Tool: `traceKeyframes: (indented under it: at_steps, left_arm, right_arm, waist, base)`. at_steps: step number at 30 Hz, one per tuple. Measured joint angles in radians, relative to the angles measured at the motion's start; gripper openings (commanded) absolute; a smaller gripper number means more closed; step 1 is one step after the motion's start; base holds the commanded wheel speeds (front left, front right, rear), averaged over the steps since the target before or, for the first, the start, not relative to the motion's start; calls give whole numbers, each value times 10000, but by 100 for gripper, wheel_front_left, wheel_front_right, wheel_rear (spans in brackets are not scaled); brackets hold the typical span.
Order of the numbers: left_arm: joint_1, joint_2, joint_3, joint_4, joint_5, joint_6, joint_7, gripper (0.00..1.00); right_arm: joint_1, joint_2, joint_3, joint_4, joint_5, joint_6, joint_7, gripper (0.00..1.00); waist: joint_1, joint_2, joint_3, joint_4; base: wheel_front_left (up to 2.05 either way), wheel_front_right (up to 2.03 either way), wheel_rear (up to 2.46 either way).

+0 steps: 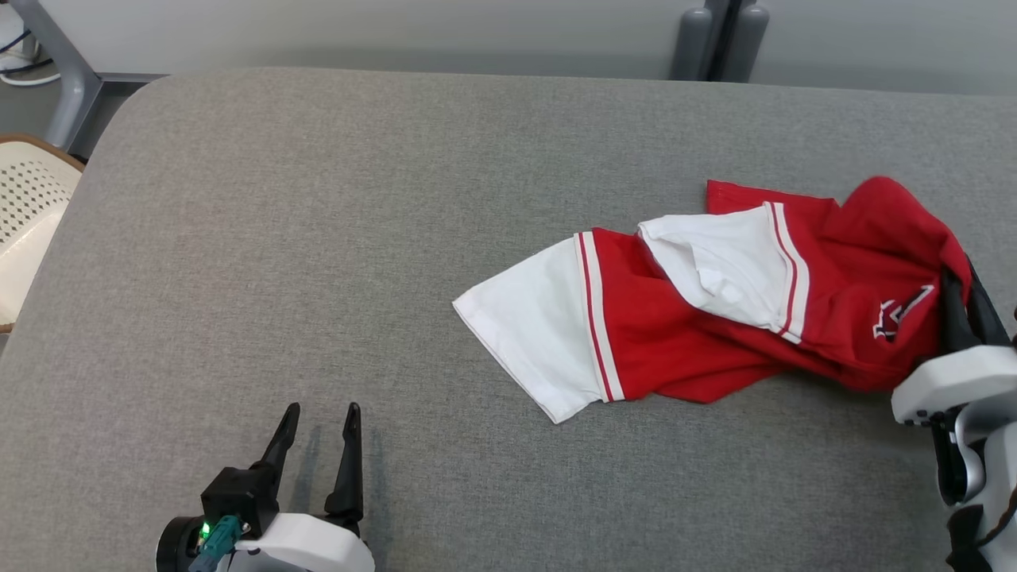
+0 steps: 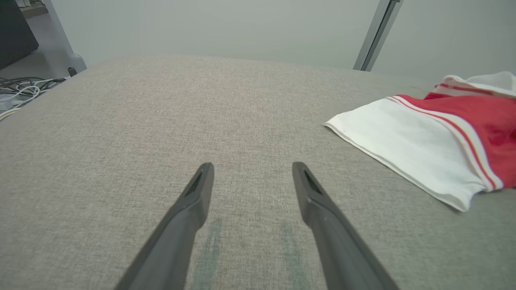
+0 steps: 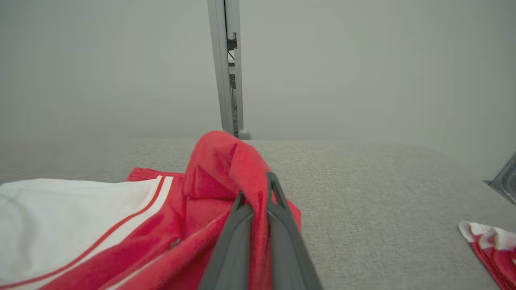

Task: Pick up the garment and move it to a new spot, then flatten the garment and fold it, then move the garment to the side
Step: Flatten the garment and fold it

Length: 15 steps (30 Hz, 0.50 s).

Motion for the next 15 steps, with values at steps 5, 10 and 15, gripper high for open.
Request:
traceKeyframes:
  at_steps: [5,10,15]
  left_arm:
    - [0,0,92,44,59,-42,0,100]
    - [1,-2,134,48,174,-61,0,100]
    - [57,-2,165,52,201,-92,0,100]
  right_arm:
    - [171,148,-568,107,-203,-2,0,100]
    - [331,439,-604,-401,-270,-2,0,100]
    - [620,560,-420,-851,-142,-2,0,100]
  waist:
    - [0,0,-35,-164]
    - [0,0,-163,-356]
    - [0,0,-404,-534]
  base:
    - [0,0,0]
    - [0,0,0]
    - [0,0,0]
